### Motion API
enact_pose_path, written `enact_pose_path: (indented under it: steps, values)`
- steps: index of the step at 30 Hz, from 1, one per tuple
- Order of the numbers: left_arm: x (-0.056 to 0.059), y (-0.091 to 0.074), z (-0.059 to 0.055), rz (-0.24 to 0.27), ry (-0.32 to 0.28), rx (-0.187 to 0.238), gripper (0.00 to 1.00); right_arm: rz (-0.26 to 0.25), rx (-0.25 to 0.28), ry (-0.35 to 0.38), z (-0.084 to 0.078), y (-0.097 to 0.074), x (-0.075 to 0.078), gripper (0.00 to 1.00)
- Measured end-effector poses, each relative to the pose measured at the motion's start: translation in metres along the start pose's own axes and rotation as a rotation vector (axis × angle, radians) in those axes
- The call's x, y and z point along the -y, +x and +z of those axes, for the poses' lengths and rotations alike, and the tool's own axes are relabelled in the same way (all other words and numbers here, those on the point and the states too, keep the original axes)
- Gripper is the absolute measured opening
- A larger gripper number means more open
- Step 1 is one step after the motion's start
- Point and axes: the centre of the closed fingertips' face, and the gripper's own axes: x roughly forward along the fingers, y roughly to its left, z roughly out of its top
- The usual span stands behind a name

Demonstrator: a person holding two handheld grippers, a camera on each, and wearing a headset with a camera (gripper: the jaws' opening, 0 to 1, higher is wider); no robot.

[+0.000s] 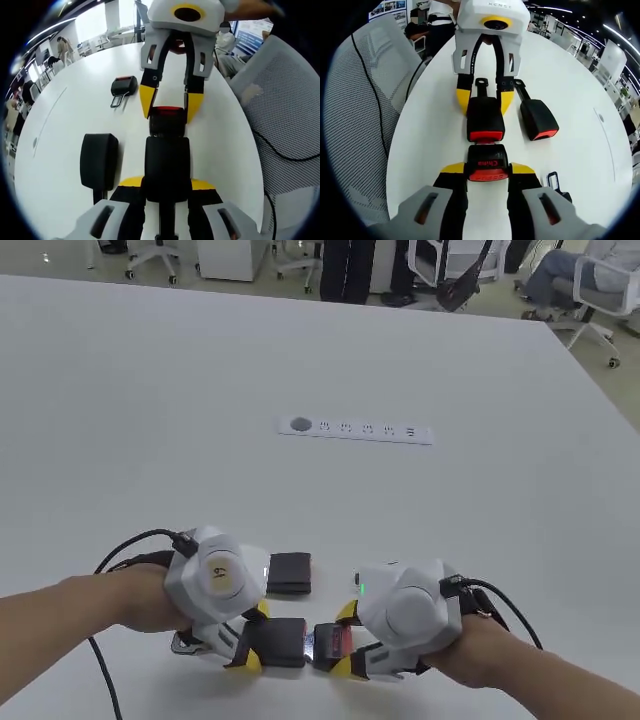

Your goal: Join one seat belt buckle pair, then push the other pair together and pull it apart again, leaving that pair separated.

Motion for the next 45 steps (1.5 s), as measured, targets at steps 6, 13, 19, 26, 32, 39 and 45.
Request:
enact_pose_path:
  steps: [6, 13, 19, 26, 32, 39, 45]
  values:
    - [-0.003, 0.0002, -0.0006, -0.003, 0.001, -0.018, 0.32, -0.01, -0.016, 0.016, -0.0009, 0.0008, 0.001, 0.27]
    - [-0.0013, -0.0004, -0.0003, 0.005, -0.01, -0.025, 0.32, -0.013, -0.014, 0.028, -0.0033, 0.0028, 0.0026, 0.27]
    - [-0.0001, -0.001, -0.0016, -0.002, 0.002, -0.019, 0.32, -0.009, 0.008, 0.009, -0.0039, 0.0025, 0.0035, 0.27]
    - [0.0003, -0.0014, -0.0021, -0.005, 0.009, -0.042, 0.32, -0.015, -0.024, 0.006, -0.0029, 0.003, 0.0013, 0.27]
    - [0.002, -0.0013, -0.0001, 0.001, 0.0, -0.034, 0.32, -0.013, 0.012, 0.006, -0.0025, 0.0025, 0.0012, 0.27]
    - [0.0014, -0.001, -0.0003, 0.0, 0.018, -0.044, 0.33, -0.015, 0.001, -0.009, -0.0031, 0.0011, -0.0004, 0.3]
    - [-0.0005, -0.0017, 0.0001, 0.016, 0.0, -0.06, 0.36, -0.036, -0.019, -0.011, -0.0053, 0.0007, 0.0022, 0.33]
